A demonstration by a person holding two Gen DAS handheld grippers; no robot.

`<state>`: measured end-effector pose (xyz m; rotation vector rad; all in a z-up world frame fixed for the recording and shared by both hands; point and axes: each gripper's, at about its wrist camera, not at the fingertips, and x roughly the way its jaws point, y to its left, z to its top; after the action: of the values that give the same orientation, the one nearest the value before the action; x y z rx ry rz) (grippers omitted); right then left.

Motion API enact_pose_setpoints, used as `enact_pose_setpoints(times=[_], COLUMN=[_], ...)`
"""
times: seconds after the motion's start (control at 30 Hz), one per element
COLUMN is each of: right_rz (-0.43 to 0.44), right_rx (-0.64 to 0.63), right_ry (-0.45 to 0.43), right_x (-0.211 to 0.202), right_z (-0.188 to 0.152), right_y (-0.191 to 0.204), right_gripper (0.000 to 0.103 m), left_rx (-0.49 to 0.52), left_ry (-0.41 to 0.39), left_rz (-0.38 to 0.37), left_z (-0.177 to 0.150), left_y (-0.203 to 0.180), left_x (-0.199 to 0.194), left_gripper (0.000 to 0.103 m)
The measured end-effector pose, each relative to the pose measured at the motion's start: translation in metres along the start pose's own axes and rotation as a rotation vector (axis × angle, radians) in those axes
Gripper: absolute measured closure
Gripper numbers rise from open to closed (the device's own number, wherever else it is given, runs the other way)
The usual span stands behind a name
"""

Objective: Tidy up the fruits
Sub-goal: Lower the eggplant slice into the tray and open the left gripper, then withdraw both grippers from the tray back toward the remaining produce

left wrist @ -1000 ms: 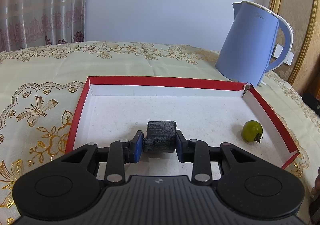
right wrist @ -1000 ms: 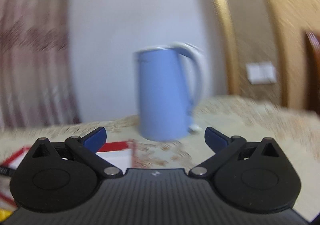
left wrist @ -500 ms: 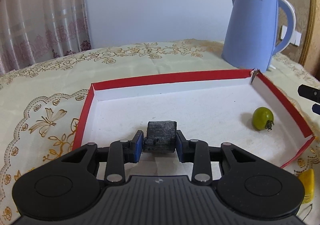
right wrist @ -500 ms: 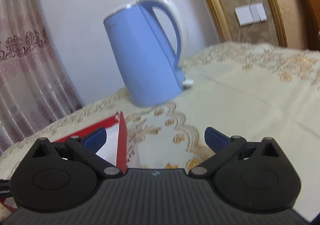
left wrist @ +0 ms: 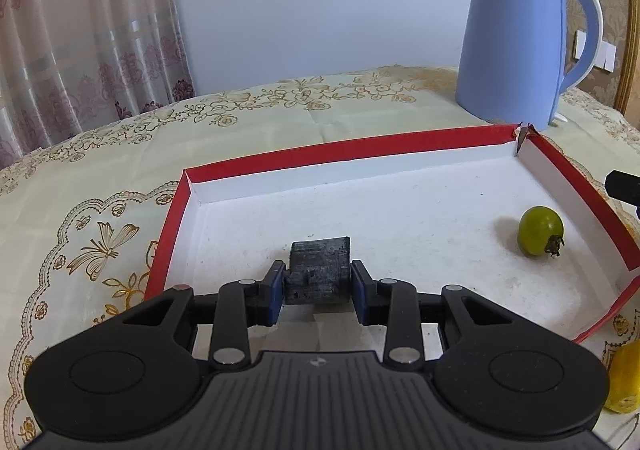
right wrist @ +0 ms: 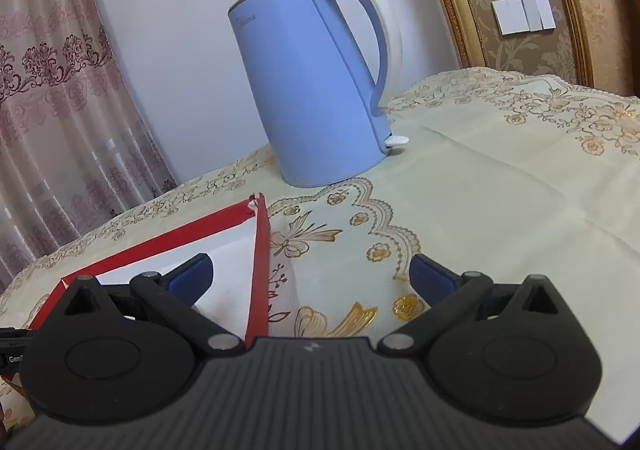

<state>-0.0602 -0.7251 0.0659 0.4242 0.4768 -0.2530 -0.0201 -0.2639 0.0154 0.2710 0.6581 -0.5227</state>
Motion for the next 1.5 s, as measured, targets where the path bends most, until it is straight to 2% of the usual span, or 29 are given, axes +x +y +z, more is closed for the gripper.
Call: enact_pose_setpoints(times=[0.5, 0.63, 0.93, 1.03, 1.23, 1.33, 1.37, 1.5], right_rz=[0.007, 0.008, 0.011, 0.011, 0.014, 0.018, 0.021, 0.038], right_rx=[0.003, 0.002, 0.002, 0.004, 0.015, 0.021, 0.021, -0.002], right_ry=[0.018, 0.02, 0.027, 0.029, 0.028, 0.019, 0.01, -0.076], right_x=[0.003, 0.003, 0.004, 0.005, 0.004, 0.003, 0.001, -0.014], right_z=[0.001, 0.001, 0.001, 0.001, 0.001, 0.001, 0.001, -0.001], right_y=[0.0, 0.0, -0.001, -0.001, -0.003, -0.004, -0.004, 0.0], right_gripper=[0.0, 0.0, 0.0, 0.0, 0.0, 0.0, 0.0, 0.0], left_rx=[-0.009, -0.02, -0.014, -0.01, -0.016, -0.014, -0.011, -0.024], left_ry=[0.011, 0.013, 0.014, 0.014, -0.01, -0.033, -0.044, -0.079], left_rz=[0.008, 0.007, 0.016, 0.025, 0.027, 0.028, 0.029, 0.024], left_z=[0.002, 0.002, -0.001, -0.004, -0.003, -0.001, -0.001, -0.006], left_y=[0.0, 0.002, 0.004, 0.004, 0.008, 0.01, 0.01, 0.017], left_x=[0.001, 0.001, -0.003, -0.007, -0.024, -0.039, -0.045, -0.07], left_gripper=[0.067, 0.053, 0.053, 0.048, 0.048, 0.042, 0.038, 0.035])
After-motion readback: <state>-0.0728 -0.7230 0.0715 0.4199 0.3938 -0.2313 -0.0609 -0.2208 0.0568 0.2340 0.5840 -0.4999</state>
